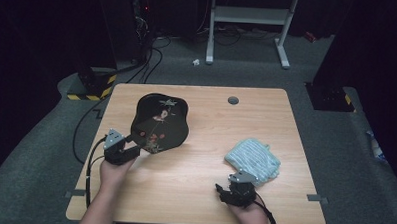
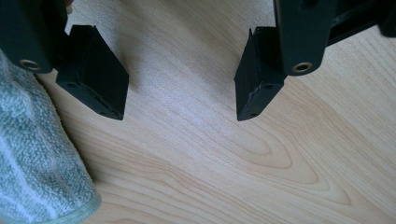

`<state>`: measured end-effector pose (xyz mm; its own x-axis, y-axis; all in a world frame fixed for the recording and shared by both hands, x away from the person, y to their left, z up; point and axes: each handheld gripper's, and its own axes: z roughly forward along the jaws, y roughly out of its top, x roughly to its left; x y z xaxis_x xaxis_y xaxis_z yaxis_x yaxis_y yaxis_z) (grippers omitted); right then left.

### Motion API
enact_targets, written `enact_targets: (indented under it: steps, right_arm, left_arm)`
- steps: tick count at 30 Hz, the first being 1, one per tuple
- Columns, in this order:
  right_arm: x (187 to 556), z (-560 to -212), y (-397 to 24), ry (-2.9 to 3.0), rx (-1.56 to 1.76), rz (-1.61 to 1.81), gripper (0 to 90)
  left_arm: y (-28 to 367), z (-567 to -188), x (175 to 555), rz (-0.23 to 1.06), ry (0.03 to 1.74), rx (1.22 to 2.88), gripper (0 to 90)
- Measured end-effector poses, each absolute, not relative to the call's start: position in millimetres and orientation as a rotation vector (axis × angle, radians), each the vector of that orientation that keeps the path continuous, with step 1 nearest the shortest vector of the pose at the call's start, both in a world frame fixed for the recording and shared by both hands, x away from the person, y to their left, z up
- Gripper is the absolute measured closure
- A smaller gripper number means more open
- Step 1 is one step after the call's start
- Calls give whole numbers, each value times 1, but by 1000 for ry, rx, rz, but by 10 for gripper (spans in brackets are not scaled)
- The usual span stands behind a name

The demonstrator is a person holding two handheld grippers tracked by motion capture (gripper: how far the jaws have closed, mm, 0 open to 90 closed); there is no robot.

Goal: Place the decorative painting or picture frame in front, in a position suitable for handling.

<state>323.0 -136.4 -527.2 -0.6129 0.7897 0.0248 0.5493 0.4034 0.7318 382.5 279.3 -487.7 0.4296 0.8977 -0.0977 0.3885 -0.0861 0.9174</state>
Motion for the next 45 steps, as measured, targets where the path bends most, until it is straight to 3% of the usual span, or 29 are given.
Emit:
enact_targets:
  steps: [11,24,45]
  right_arm:
    - [323,-527,-136,2338,1146,1028,347]
    - [326,-527,-134,2355,1129,1029,352]
    - [324,-527,-132,2358,1107,1014,349]
  left_arm:
    - [276,-486,363,633,1074,1728,575]
    - [269,-485,341,609,1040,1778,619]
    - [264,-476,354,640,1147,1699,395]
